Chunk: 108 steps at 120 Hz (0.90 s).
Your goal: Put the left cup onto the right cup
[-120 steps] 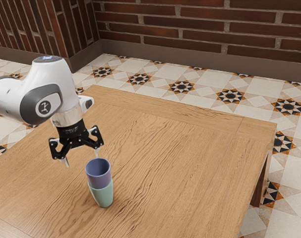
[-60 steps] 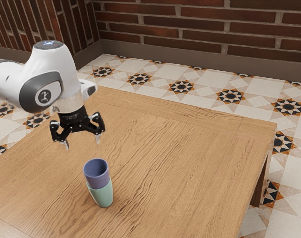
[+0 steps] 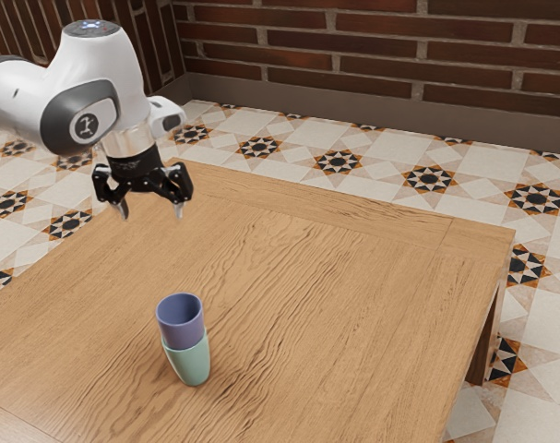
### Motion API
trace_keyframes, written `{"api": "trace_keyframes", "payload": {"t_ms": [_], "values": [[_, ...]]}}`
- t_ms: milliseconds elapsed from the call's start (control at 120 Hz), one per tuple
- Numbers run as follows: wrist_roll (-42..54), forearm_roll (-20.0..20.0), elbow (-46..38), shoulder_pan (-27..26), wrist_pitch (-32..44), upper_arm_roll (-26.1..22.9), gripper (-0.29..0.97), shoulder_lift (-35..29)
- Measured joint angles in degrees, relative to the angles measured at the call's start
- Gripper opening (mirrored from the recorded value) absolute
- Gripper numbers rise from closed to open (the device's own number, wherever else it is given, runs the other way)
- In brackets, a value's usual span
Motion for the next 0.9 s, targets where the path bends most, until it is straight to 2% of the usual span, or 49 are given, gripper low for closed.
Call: {"api": "trace_keyframes", "payload": {"t_ms": [508,900], "values": [[15.4,1.0,9.3,-0.1,-1.1,2.7,0.68,6.0],[22.0,1.3,21.3,-0.3,-5.7,4.3,0.68,11.8]]}}
